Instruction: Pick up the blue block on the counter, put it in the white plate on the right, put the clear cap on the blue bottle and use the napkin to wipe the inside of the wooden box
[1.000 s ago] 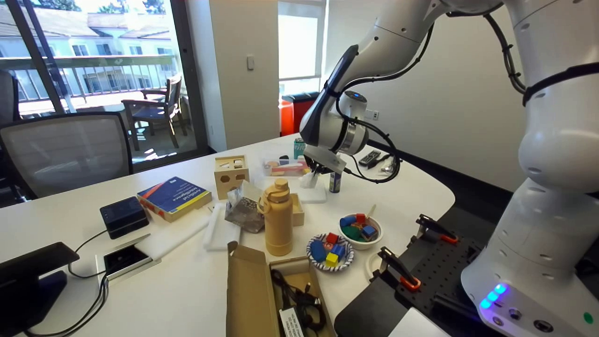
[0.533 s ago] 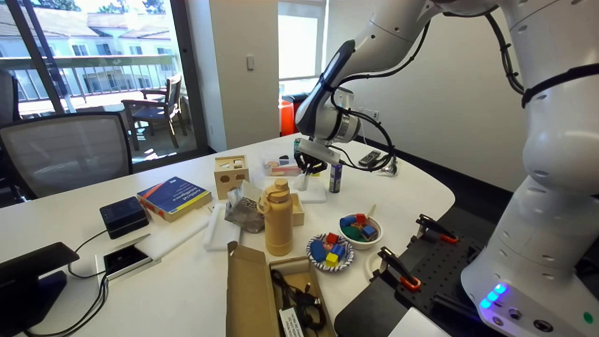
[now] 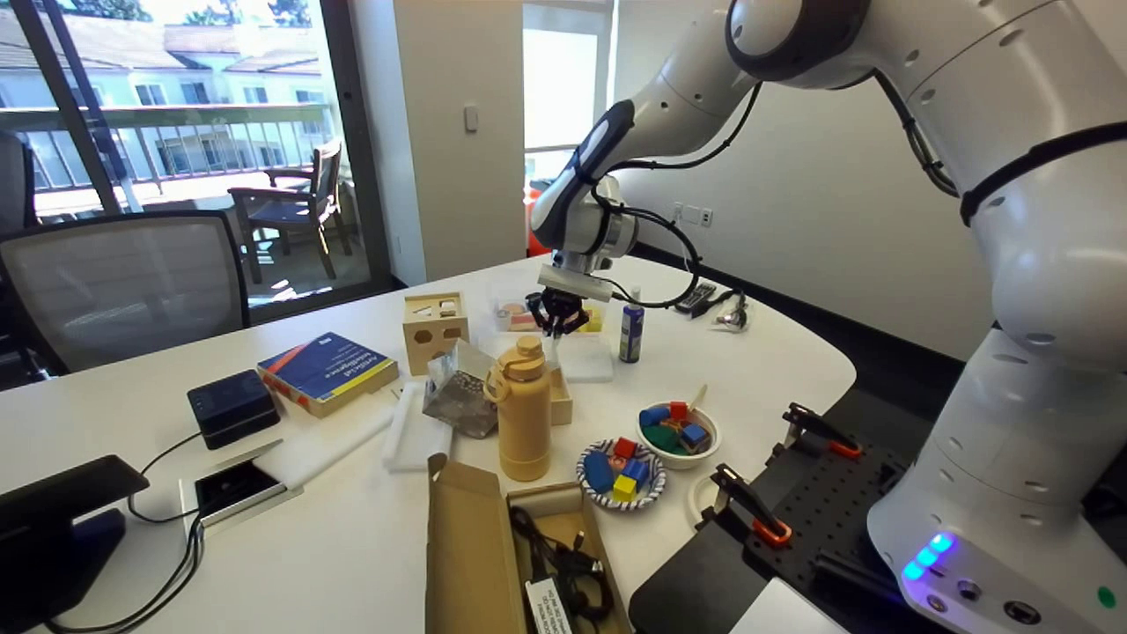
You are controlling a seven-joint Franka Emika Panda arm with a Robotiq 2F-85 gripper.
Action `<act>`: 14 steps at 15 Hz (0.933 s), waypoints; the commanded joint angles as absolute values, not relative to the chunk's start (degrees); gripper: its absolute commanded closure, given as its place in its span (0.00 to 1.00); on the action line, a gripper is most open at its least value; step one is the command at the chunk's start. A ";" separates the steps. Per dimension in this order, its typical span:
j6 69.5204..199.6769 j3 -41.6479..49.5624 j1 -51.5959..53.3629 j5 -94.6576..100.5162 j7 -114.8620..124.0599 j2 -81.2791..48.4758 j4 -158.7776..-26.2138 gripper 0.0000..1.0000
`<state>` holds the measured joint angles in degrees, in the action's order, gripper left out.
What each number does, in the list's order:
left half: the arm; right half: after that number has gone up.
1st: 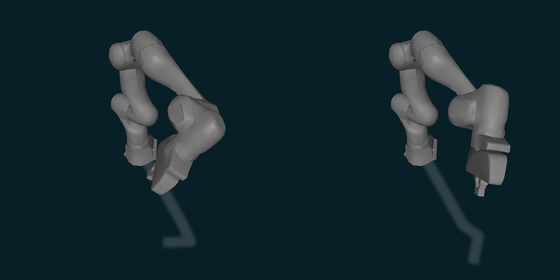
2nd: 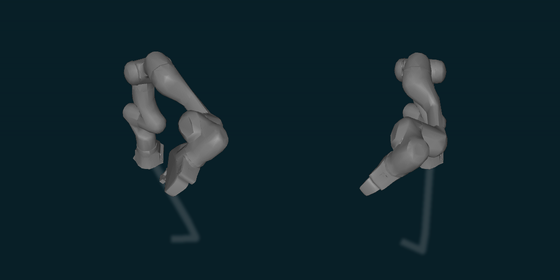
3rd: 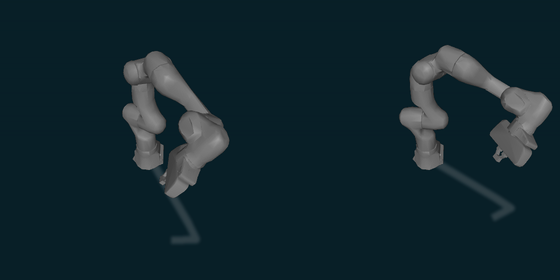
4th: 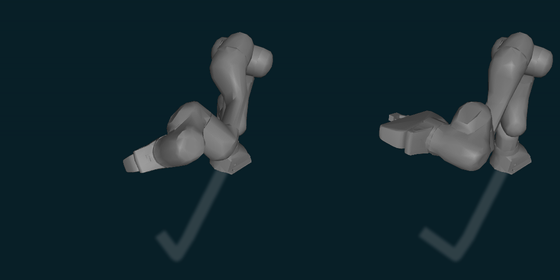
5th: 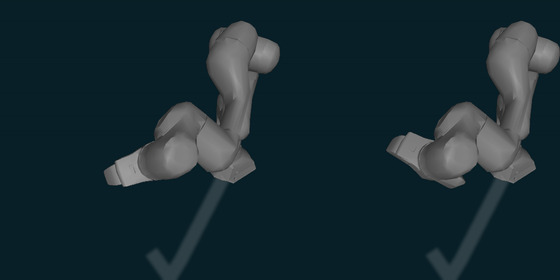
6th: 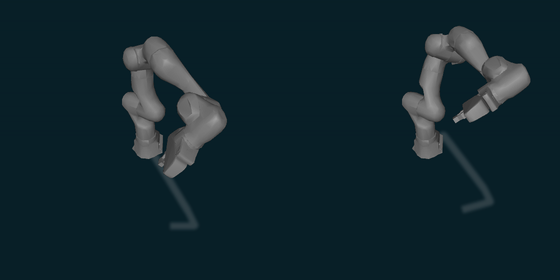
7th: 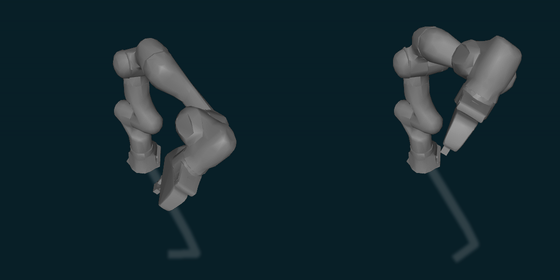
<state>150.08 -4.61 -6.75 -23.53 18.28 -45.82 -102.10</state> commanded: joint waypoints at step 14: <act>136.76 -0.20 -2.97 -23.06 24.28 -61.71 -83.30 0.99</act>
